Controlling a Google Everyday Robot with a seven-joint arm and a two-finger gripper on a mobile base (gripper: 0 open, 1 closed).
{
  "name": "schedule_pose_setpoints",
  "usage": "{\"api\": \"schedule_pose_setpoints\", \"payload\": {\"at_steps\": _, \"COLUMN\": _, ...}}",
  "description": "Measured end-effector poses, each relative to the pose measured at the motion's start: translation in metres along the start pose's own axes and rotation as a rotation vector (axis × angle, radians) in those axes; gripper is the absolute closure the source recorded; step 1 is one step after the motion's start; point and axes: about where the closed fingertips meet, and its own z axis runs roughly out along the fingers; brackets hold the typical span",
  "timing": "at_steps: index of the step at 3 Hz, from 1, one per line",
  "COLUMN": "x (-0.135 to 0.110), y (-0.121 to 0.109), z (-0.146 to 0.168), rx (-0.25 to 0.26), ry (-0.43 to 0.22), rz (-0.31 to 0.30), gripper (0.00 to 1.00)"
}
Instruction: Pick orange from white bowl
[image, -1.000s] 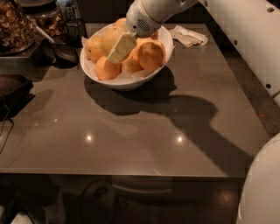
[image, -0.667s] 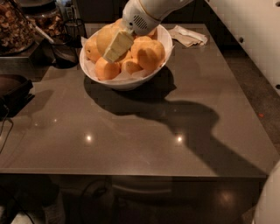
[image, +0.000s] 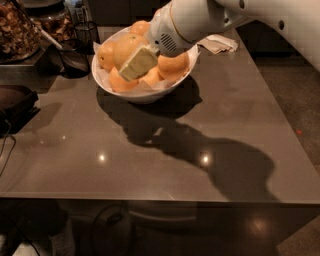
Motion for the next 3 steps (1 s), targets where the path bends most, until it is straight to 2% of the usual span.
{"api": "schedule_pose_setpoints", "payload": {"at_steps": 1, "x": -0.018, "y": 0.028, "z": -0.016, "rx": -0.034, "ry": 0.018, "rz": -0.018, "gripper": 1.0}}
{"api": "schedule_pose_setpoints", "payload": {"at_steps": 2, "x": -0.036, "y": 0.084, "z": -0.058, "rx": -0.032, "ry": 0.034, "rz": 0.0, "gripper": 1.0}}
{"api": "schedule_pose_setpoints", "payload": {"at_steps": 3, "x": -0.036, "y": 0.085, "z": -0.059, "rx": -0.031, "ry": 0.034, "rz": -0.001, "gripper": 1.0}}
